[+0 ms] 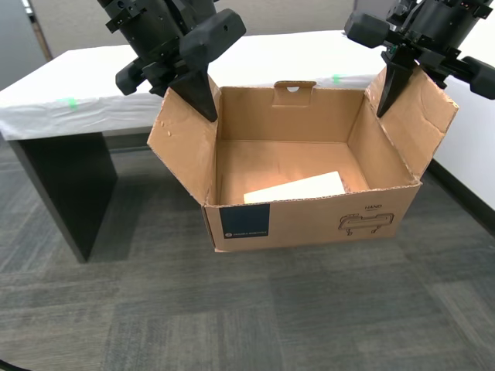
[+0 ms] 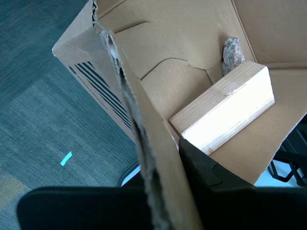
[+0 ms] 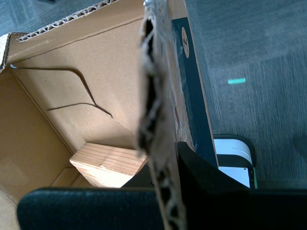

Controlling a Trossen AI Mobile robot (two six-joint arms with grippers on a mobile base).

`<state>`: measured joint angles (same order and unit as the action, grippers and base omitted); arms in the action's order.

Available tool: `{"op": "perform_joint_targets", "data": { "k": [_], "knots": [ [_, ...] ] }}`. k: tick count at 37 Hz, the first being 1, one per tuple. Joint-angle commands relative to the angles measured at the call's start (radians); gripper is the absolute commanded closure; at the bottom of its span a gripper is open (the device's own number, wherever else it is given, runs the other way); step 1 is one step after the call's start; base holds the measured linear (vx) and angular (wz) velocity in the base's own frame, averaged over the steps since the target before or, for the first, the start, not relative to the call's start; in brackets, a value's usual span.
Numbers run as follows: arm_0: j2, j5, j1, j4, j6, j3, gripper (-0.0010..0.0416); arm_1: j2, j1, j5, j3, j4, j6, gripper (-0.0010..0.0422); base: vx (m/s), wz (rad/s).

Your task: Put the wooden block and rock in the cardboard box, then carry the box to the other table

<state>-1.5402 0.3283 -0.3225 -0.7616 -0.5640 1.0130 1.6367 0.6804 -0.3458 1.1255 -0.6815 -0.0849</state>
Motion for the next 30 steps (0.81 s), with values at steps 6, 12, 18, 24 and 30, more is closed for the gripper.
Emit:
{"op": "perform_joint_targets", "data": {
  "k": [6,12,18,24,30],
  "knots": [
    [0.003,0.013,0.0,0.009,0.014,0.003,0.0407,0.0,0.003,-0.039,-0.002,-0.012,0.002,0.0413,0.164,0.122],
    [0.003,0.013,0.0,-0.006,0.026,0.003,0.0407,0.0,0.003,-0.04,-0.025,-0.016,-0.001,0.0413,0.178,0.063],
    [0.003,0.013,-0.001,-0.003,0.025,0.003,0.0407,0.0,0.003,-0.04,-0.065,-0.017,0.01,0.0413,0.18,0.104],
    [0.003,0.013,-0.002,-0.005,0.001,0.003,0.0407,0.0,0.002,-0.04,-0.084,-0.01,0.06,0.0413,0.183,0.088],
    [0.003,0.013,-0.002,-0.003,-0.012,0.003,0.0407,0.0,0.002,-0.04,-0.072,0.008,0.098,0.0413,0.186,0.036]
  ]
}}
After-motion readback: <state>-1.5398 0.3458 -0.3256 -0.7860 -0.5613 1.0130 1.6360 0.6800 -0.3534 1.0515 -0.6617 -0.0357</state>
